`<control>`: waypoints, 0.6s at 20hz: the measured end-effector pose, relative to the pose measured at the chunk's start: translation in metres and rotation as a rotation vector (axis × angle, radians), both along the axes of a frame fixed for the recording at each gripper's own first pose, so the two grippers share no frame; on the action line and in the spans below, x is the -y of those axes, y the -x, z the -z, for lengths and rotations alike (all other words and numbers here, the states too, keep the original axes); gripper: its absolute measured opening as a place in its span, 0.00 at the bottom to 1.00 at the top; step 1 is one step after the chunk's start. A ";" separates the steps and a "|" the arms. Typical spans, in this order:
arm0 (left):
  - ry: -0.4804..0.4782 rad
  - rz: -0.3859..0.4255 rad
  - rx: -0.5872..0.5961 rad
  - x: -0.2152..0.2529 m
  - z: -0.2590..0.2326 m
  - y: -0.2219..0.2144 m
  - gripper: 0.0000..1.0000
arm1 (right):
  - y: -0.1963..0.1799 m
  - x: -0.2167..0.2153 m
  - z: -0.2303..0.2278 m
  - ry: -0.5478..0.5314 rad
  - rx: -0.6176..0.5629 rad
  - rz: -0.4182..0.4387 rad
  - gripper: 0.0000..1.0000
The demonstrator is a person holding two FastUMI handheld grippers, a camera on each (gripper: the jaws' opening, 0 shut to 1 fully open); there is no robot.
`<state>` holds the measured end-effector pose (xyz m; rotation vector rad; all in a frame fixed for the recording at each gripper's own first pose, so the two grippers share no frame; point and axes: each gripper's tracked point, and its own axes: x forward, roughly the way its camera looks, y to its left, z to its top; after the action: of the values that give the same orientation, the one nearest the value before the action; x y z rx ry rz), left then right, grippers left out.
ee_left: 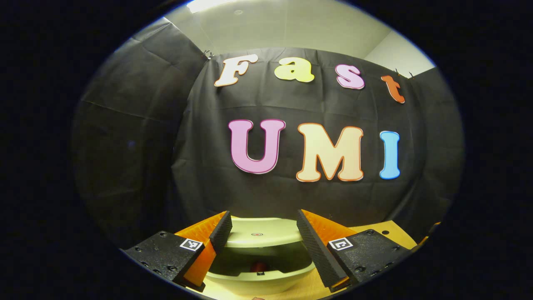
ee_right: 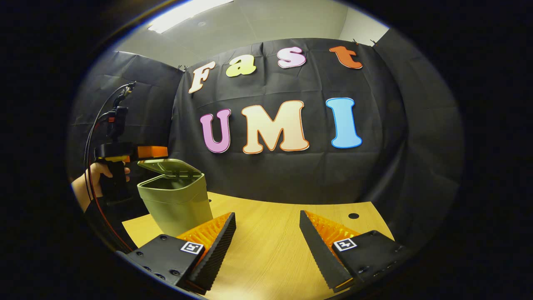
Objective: Press the lid of the desktop garbage bin to open it, pick up the crumpled paper on the desktop and throw it into the bin, then pick up the pop can on the desktop and drop it into the bin, and finally close the garbage bin lid.
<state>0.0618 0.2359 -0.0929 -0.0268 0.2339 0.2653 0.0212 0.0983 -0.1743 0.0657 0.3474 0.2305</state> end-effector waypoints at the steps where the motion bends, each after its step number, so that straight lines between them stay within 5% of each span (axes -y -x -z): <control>1: 0.005 0.008 -0.012 0.004 0.006 0.003 0.93 | 0.001 0.000 0.001 0.002 -0.003 0.002 0.97; 12: 0.015 0.013 -0.166 0.006 0.067 0.022 0.92 | 0.004 0.007 0.008 -0.015 -0.021 0.031 0.97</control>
<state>0.0394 0.2297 -0.1603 -0.0181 0.4013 0.2535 0.0170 0.0910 -0.1823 0.0884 0.3649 0.2021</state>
